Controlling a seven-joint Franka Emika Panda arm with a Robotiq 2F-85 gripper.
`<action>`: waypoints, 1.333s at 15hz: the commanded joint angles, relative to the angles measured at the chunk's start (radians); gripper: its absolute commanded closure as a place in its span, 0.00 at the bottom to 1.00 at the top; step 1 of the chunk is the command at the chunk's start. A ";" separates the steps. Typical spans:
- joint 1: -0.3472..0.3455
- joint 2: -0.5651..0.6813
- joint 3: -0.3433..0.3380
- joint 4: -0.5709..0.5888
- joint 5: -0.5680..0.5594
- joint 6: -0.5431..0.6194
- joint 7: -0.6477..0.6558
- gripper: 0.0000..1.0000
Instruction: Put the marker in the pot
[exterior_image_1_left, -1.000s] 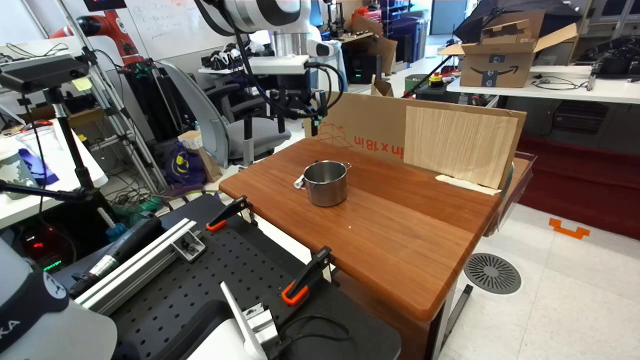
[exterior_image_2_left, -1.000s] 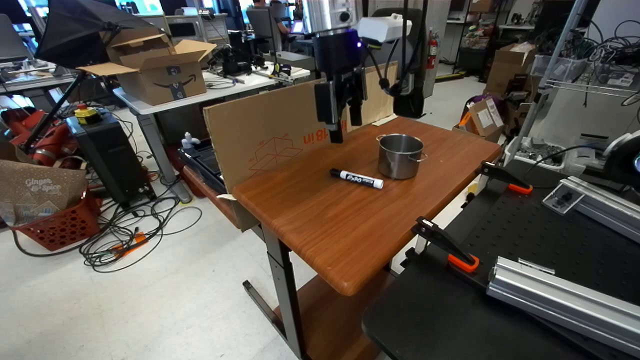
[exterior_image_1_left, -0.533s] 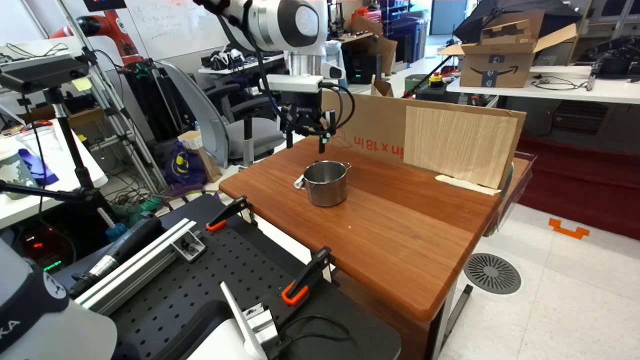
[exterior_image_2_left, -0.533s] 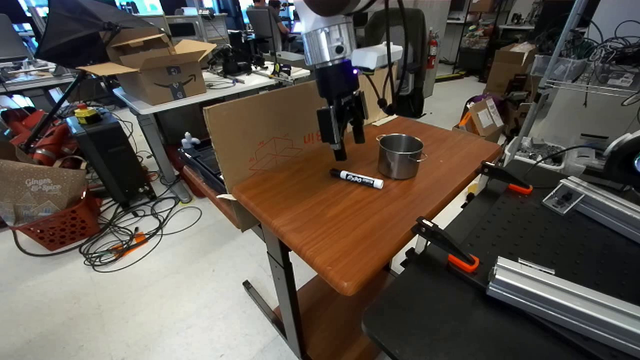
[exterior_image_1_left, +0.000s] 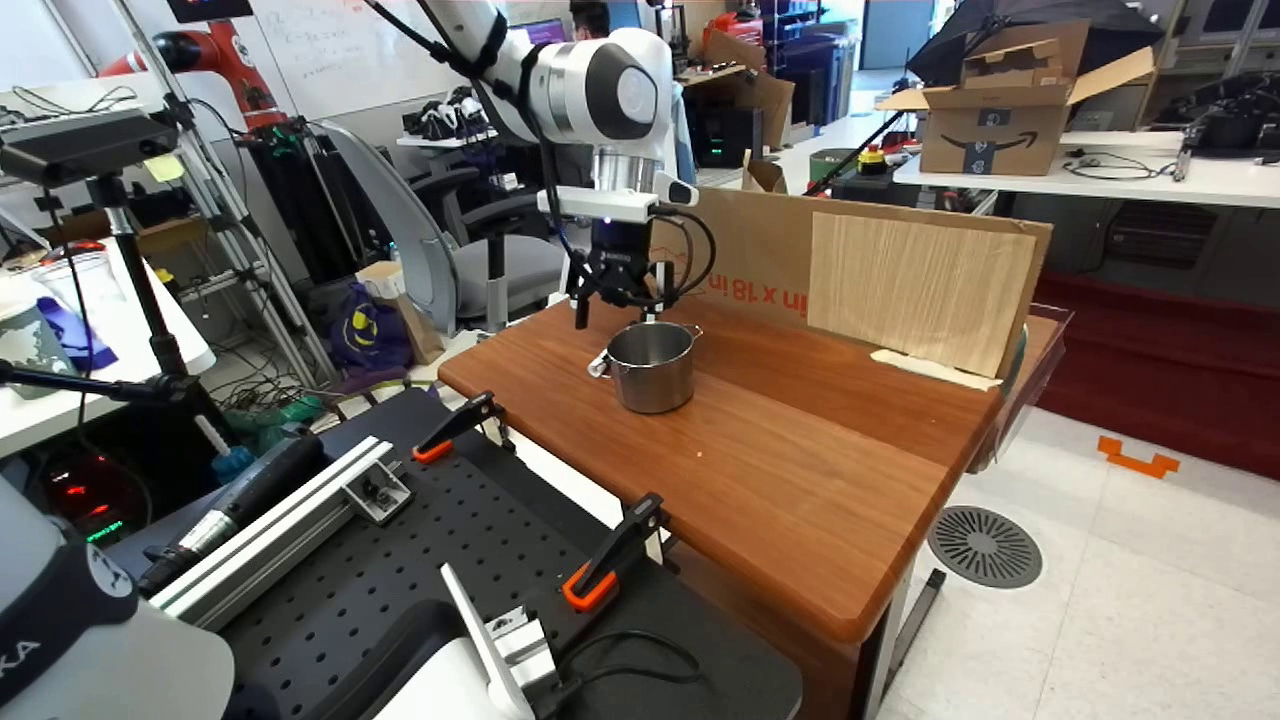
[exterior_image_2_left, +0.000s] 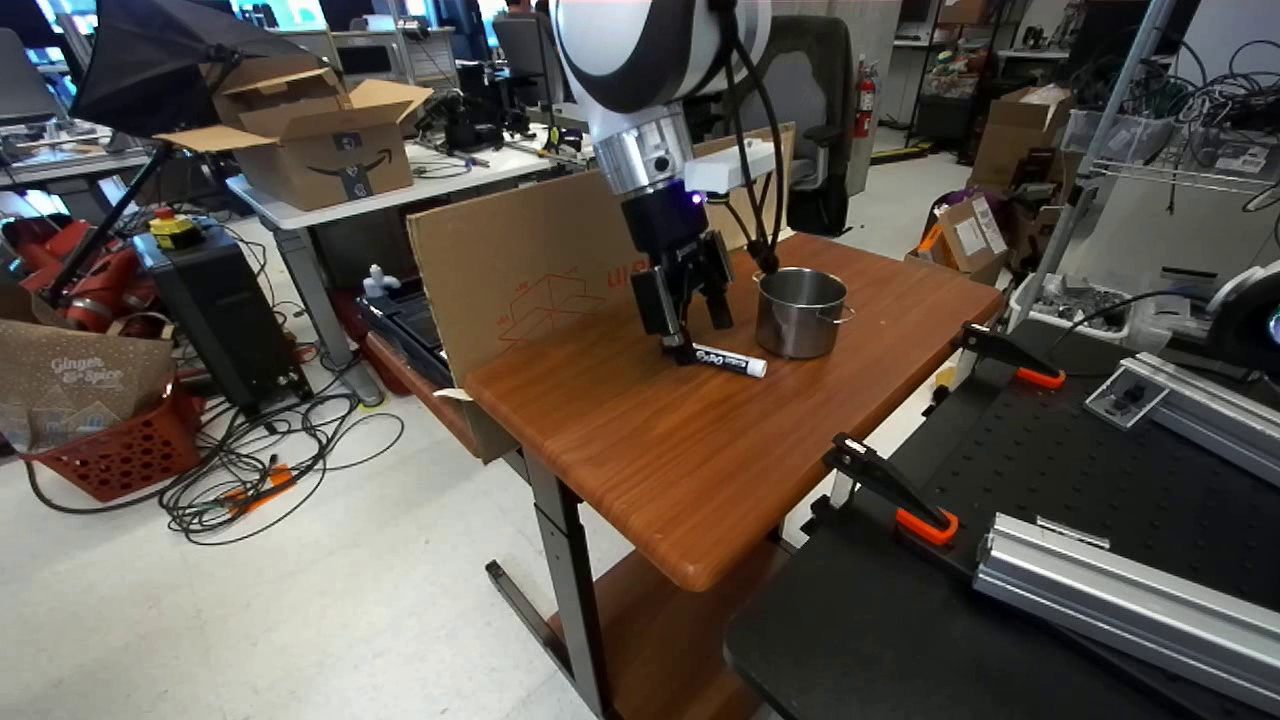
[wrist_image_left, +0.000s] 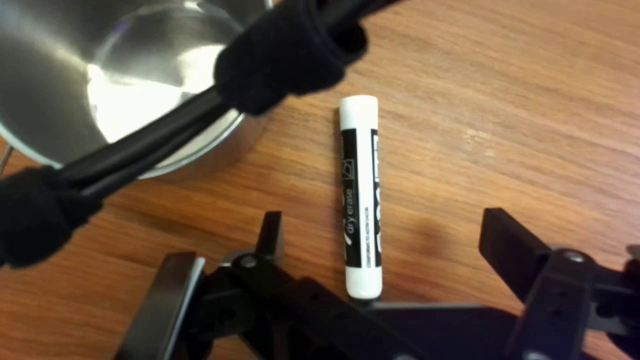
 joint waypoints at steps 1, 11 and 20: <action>0.032 0.052 -0.024 0.072 -0.031 -0.040 0.052 0.28; 0.077 0.068 -0.045 0.099 -0.059 -0.021 0.138 0.93; 0.105 -0.016 -0.056 0.014 -0.087 0.063 0.228 0.95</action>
